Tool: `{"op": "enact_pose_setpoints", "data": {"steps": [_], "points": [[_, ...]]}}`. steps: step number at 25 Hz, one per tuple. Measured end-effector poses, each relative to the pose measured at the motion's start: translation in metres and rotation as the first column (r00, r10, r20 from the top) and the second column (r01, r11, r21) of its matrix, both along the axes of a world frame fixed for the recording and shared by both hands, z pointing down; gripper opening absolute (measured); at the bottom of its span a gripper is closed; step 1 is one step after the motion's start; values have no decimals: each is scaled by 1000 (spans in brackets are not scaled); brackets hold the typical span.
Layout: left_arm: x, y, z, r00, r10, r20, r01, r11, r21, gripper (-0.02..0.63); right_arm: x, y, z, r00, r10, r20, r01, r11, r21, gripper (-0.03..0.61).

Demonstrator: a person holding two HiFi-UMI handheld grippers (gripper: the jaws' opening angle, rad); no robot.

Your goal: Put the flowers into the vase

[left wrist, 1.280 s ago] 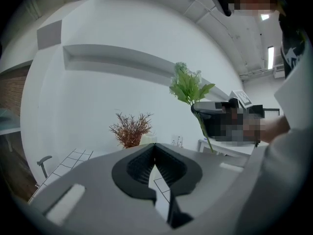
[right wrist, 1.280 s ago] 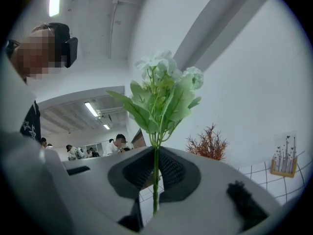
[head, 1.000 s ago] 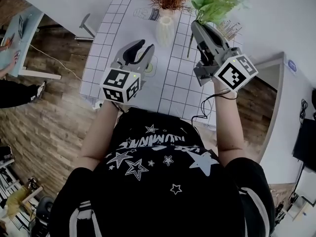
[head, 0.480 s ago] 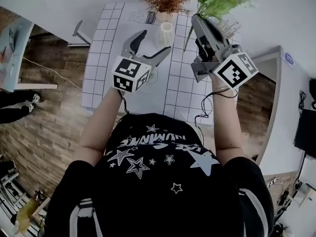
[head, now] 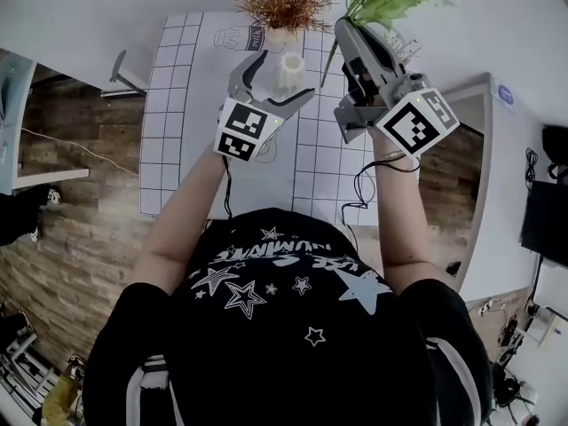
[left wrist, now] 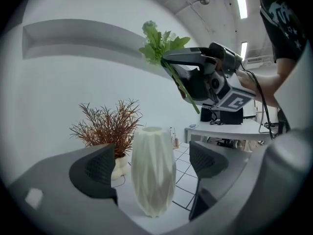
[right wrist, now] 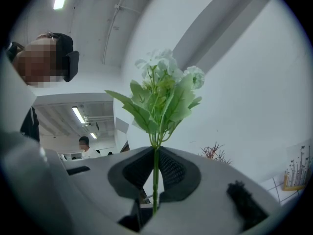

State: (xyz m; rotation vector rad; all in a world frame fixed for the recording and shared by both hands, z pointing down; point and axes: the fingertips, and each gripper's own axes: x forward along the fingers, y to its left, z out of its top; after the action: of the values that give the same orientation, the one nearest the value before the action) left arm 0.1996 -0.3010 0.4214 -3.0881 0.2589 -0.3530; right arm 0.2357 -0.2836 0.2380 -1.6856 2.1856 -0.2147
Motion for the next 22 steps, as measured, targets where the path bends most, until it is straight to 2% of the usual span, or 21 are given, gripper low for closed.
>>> {"op": "enact_pose_setpoints", "data": {"steps": [5,8,11,14,22], "points": [[14,-2,-1,1000,2,-29,-1,999,53,462,-4,-19,-3,1000,-18,-5,18,1000,6,32],[18,-2,-1,999,6,-43,-3,999,50,459,-9,-28,-4,999,-39,-13,39,999,13,32],[21,0,4,1000,11,-26,-9,999,44,439,-12,-33,-3,998,-54,-18,54,998,23,32],[22,4,11,999,34,4,-34,999,30,342,-13,-37,-2,998,-61,-9,61,997,36,32],[19,0,13,1000,19,3,-19,1000,6,336,-17,-47,5,997,-68,-25,69,996,54,32]]}}
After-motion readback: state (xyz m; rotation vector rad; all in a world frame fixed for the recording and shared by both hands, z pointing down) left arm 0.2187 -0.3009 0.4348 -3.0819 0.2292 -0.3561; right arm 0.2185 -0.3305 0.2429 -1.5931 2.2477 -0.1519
